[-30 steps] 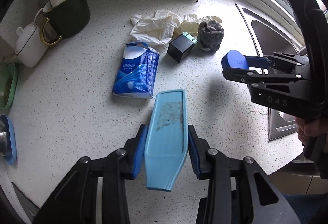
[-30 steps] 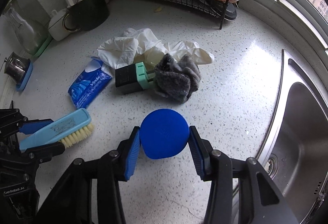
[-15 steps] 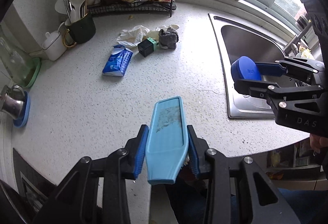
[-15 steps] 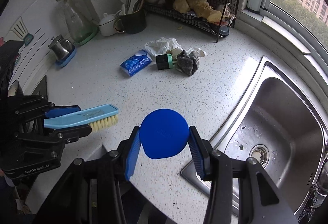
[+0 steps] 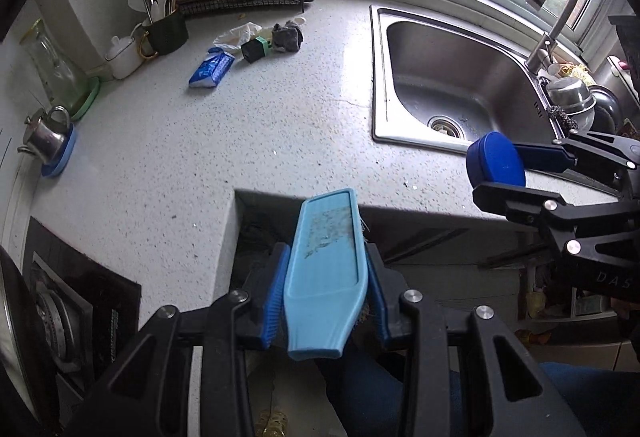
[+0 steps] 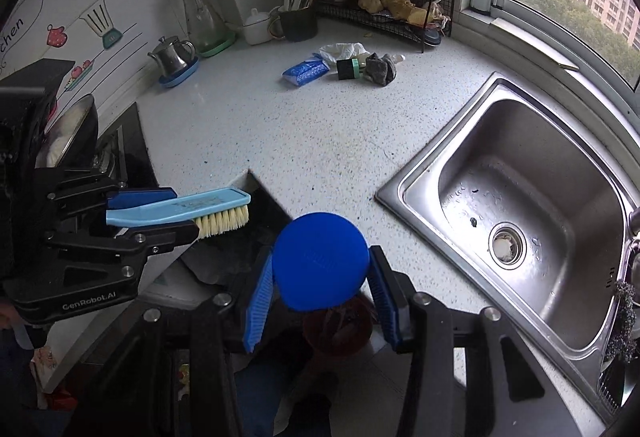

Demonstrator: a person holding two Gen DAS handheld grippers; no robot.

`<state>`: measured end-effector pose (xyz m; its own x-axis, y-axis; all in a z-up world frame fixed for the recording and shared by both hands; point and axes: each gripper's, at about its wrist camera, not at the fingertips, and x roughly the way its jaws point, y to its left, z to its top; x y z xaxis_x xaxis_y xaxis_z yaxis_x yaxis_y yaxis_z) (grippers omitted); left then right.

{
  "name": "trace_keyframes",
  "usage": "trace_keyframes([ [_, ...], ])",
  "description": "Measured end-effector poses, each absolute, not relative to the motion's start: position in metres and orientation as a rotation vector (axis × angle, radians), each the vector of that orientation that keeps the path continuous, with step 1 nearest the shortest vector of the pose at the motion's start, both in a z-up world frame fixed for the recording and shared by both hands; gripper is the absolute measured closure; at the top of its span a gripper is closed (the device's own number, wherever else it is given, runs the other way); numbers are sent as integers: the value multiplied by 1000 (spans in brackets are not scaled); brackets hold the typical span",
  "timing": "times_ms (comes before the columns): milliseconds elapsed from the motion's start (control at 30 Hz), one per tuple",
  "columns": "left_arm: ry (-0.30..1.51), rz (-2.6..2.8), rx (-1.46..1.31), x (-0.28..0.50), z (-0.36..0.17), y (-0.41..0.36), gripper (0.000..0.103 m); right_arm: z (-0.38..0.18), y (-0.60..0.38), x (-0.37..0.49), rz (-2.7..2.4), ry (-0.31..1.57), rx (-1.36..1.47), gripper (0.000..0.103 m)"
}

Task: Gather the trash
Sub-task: 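Grasp the blue round lid with the right tool while the left tool lifts the brush, then carry the brush and blue lid down toward the red bin with both tools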

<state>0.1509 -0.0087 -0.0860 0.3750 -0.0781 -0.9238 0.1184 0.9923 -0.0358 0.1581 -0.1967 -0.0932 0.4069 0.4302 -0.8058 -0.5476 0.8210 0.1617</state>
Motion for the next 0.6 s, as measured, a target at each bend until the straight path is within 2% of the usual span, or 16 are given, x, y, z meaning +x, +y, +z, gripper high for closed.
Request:
trace_keyframes([
  [267, 1274, -156, -5, 107, -137, -24, 69, -138, -194, 123, 633, 1062, -137, 60],
  [600, 1414, -169, -36, 92, -227, -29, 69, -226, -184, 114, 582, 1218, -122, 60],
])
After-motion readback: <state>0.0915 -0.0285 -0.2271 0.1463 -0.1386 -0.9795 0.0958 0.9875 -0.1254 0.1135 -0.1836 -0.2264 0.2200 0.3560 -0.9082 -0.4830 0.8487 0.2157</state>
